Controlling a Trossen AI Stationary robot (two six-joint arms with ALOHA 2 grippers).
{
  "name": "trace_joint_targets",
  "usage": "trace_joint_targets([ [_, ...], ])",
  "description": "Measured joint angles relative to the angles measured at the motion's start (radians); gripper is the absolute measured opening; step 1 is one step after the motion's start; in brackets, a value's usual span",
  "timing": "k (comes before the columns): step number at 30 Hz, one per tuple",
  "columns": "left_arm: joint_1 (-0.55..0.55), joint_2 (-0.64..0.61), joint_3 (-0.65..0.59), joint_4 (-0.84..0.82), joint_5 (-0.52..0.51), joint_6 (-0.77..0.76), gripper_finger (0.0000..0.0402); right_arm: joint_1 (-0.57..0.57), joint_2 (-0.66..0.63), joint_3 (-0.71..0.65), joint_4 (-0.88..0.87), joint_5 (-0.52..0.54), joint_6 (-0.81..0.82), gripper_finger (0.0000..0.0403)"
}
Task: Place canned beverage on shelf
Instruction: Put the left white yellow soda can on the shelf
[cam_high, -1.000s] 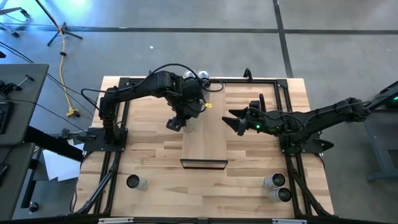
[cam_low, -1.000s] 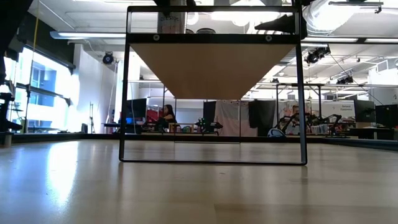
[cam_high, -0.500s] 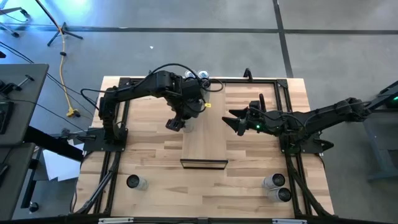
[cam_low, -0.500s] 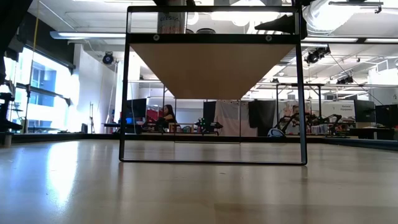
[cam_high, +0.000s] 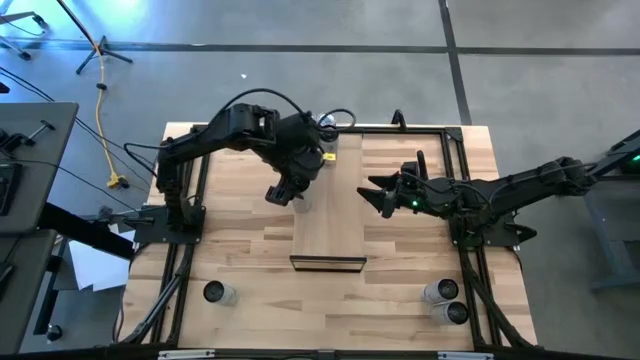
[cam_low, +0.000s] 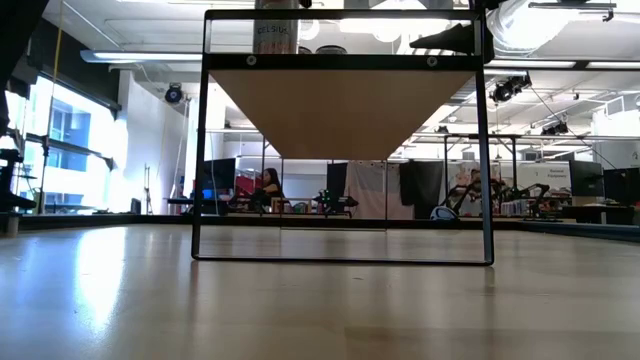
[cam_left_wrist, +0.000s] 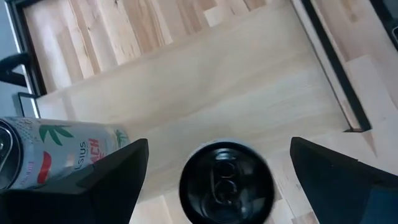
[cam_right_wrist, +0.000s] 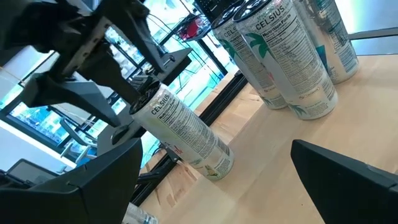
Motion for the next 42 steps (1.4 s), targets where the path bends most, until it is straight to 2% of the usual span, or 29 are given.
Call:
trace_joint_targets([
  [6, -0.014, -0.005, 0.006, 0.004, -0.007, -0.025, 0.0363, 0.0, 0.0, 0.0, -0.003, 0.031, 0.0, 0.0397],
  [14, -0.035, -0.005, 0.005, 0.009, -0.011, -0.234, 0.0363, 0.0, 0.0, 0.0, -0.004, 0.038, 0.0, 0.0397],
  [20, -0.057, -0.02, 0.006, 0.027, -0.129, -0.431, 0.0363, 0.0, 0.003, 0.0, -0.006, 0.038, 0.0, 0.0397],
  [23, -0.068, -0.025, 0.005, 0.03, -0.183, -0.616, 0.0363, 0.0, 0.005, 0.0, -0.007, 0.039, 0.0, 0.0397],
  [32, -0.071, -0.025, 0.005, -0.001, -0.2, -1.114, 0.0363, 0.0, 0.013, 0.0, -0.006, 0.039, 0.0, 0.0397],
  [36, -0.071, -0.025, 0.005, -0.024, -0.224, -1.21, 0.0363, 0.0, 0.021, -0.001, -0.006, 0.039, 0.001, 0.0397],
  [42, -0.071, -0.025, 0.005, -0.021, -0.226, -1.252, 0.0362, 0.0, 0.024, -0.001, -0.011, 0.038, 0.005, 0.0397],
])
